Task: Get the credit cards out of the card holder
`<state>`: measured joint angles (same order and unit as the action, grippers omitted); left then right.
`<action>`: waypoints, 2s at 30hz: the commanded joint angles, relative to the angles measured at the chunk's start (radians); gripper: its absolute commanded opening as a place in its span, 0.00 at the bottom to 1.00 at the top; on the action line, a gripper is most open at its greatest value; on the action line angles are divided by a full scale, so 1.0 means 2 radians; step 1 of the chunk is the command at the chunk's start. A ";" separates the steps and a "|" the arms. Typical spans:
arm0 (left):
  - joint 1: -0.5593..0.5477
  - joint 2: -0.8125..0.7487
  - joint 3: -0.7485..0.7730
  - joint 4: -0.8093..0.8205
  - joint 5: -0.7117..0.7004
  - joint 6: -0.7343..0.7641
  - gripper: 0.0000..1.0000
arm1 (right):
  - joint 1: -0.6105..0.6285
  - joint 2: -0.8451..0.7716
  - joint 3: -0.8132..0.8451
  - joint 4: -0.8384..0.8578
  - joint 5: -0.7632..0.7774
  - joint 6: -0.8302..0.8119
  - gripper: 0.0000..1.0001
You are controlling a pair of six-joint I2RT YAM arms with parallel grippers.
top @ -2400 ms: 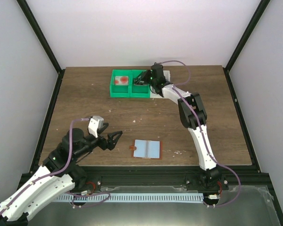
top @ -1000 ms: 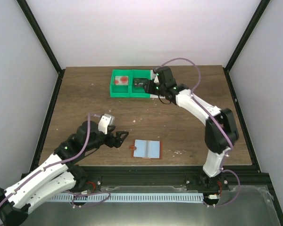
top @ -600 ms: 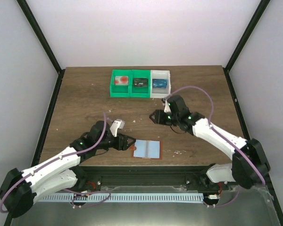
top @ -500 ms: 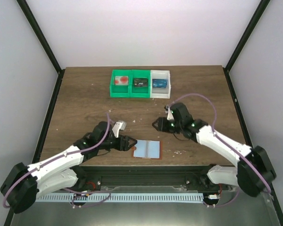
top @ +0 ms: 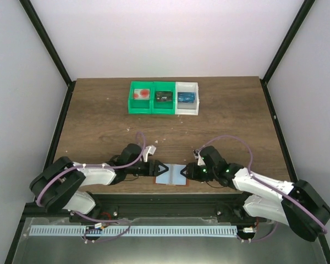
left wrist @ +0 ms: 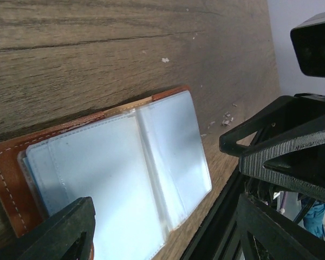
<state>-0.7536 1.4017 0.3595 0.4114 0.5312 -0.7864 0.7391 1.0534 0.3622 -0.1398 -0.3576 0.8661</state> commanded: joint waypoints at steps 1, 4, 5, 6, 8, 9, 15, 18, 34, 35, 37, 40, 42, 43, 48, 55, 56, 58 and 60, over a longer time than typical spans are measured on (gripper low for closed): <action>-0.002 0.024 0.011 0.042 0.008 0.003 0.74 | 0.007 0.021 -0.012 0.056 0.001 0.012 0.36; -0.002 0.025 0.009 0.033 -0.005 0.011 0.75 | 0.008 0.041 -0.019 0.060 0.014 0.005 0.36; -0.002 0.025 0.008 0.029 -0.008 0.013 0.75 | 0.008 0.046 -0.022 0.064 0.015 0.003 0.36; -0.001 0.027 0.006 0.026 -0.010 0.014 0.76 | 0.008 0.052 -0.024 0.068 0.015 0.002 0.36; -0.002 0.028 0.000 0.028 -0.011 0.015 0.76 | 0.008 0.062 -0.027 0.075 0.013 0.001 0.36; -0.002 0.027 -0.004 0.030 -0.011 0.012 0.76 | 0.008 0.067 -0.027 0.077 0.014 0.000 0.36; -0.001 -0.011 -0.014 0.017 -0.012 0.003 0.77 | 0.009 0.073 -0.012 0.055 0.028 -0.010 0.35; -0.002 -0.050 -0.008 -0.024 -0.026 0.010 0.77 | 0.008 0.055 -0.005 0.035 0.038 -0.012 0.36; -0.001 -0.243 0.054 -0.230 -0.159 0.062 0.98 | 0.009 -0.080 0.075 -0.107 0.116 -0.036 0.98; -0.002 -0.260 0.069 -0.253 -0.178 0.070 1.00 | 0.008 -0.095 0.090 -0.122 0.129 -0.037 1.00; -0.001 -0.293 0.097 -0.292 -0.214 0.085 1.00 | 0.008 -0.128 0.120 -0.154 0.157 -0.044 1.00; -0.001 -0.332 0.139 -0.338 -0.259 0.108 1.00 | 0.008 -0.172 0.167 -0.195 0.196 -0.057 1.00; -0.001 -0.354 0.166 -0.355 -0.278 0.125 1.00 | 0.008 -0.201 0.195 -0.219 0.223 -0.066 1.00; -0.001 -0.362 0.175 -0.361 -0.284 0.133 1.00 | 0.008 -0.213 0.209 -0.225 0.235 -0.070 1.00; -0.001 -0.404 0.206 -0.382 -0.305 0.153 1.00 | 0.008 -0.258 0.255 -0.253 0.267 -0.080 1.00; -0.001 -0.464 0.195 -0.366 -0.293 0.154 1.00 | 0.008 -0.277 0.229 -0.254 0.250 -0.059 1.00; -0.001 -0.471 0.189 -0.362 -0.294 0.152 1.00 | 0.008 -0.276 0.223 -0.251 0.244 -0.057 1.00; -0.001 -0.478 0.180 -0.357 -0.295 0.149 1.00 | 0.008 -0.273 0.215 -0.247 0.234 -0.054 1.00; -0.001 -0.480 0.172 -0.355 -0.294 0.146 1.00 | 0.008 -0.271 0.211 -0.243 0.229 -0.053 1.00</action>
<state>-0.7536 0.4549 0.7395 -0.3134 -0.0494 -0.4938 0.7498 0.5064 0.7959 -0.6155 0.1215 0.7441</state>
